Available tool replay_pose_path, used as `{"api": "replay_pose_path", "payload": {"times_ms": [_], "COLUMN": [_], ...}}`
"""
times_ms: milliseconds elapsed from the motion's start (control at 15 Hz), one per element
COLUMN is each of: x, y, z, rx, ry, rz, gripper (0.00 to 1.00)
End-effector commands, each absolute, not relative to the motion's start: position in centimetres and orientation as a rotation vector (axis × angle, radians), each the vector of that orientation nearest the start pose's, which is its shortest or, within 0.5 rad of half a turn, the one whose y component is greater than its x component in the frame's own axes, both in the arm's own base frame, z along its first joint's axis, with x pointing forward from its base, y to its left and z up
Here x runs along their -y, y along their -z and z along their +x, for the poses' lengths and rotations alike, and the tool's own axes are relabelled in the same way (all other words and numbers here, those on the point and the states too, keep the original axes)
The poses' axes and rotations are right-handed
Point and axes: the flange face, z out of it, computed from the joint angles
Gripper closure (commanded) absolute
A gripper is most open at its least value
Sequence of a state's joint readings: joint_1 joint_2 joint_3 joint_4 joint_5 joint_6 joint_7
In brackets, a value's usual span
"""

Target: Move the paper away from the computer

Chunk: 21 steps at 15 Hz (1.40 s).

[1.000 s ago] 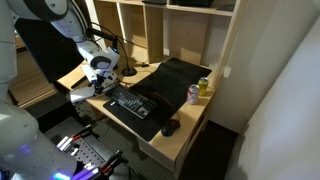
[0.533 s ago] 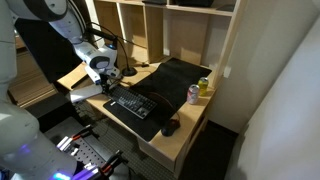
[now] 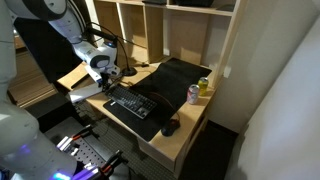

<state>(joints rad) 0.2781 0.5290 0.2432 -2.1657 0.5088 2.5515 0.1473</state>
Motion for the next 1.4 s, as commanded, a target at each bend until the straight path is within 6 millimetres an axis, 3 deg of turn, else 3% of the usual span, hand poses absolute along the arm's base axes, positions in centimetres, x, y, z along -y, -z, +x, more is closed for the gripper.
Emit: {"api": "replay_pose_path", "payload": {"times_ms": [0, 200, 267, 933, 1333], "x": [-27.1, -27.1, -27.1, -29.5, -27.7], "y": [-13.4, -13.4, -13.4, -13.1, -13.0], "z": [47.0, 47.2, 47.2, 46.7, 46.0], "rx": [-0.140, -0.153, -0.159, -0.224, -0.540], "ry": [-0.328, -0.304, -0.292, -0.269, -0.206], "rz": [-2.821, -2.820, -2.818, -2.640, -2.750], "gripper": [0.77, 0.97, 1.00, 1.00, 1.00]}}
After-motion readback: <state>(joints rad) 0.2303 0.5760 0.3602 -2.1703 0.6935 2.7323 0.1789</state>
